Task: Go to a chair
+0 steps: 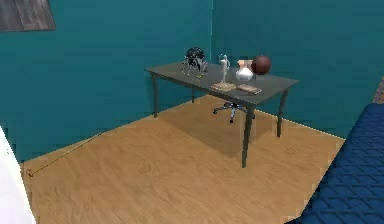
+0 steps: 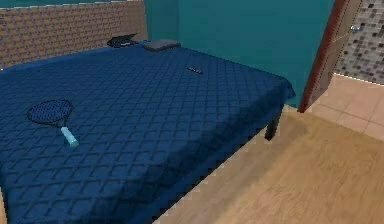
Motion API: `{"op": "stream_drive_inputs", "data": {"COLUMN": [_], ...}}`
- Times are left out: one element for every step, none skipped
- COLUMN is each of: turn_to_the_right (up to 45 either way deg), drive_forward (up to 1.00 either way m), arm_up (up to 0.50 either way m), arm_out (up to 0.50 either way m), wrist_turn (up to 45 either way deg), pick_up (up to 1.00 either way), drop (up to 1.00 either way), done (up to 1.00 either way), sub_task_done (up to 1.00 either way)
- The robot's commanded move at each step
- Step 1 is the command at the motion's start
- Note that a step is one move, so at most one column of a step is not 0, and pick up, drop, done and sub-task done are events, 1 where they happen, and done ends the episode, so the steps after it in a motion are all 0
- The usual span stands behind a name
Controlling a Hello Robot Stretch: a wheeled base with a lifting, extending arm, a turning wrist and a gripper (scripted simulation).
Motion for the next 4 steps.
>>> {"op": "stream_drive_inputs", "data": {"turn_to_the_right": [0.0, 42.0, 0.0, 0.0], "drive_forward": [0.75, 0.0, 1.0, 1.0], "arm_up": [0.0, 0.0, 0.0, 0.0], "arm_out": [0.0, 0.0, 0.0, 0.0], "wrist_turn": [0.0, 0.0, 0.0, 0.0], "pick_up": [0.0, 0.0, 0.0, 0.0], "drop": [0.0, 0.0, 0.0, 0.0], "done": [0.0, 0.0, 0.0, 0.0], "sub_task_done": [0.0, 0.0, 0.0, 0.0]}}
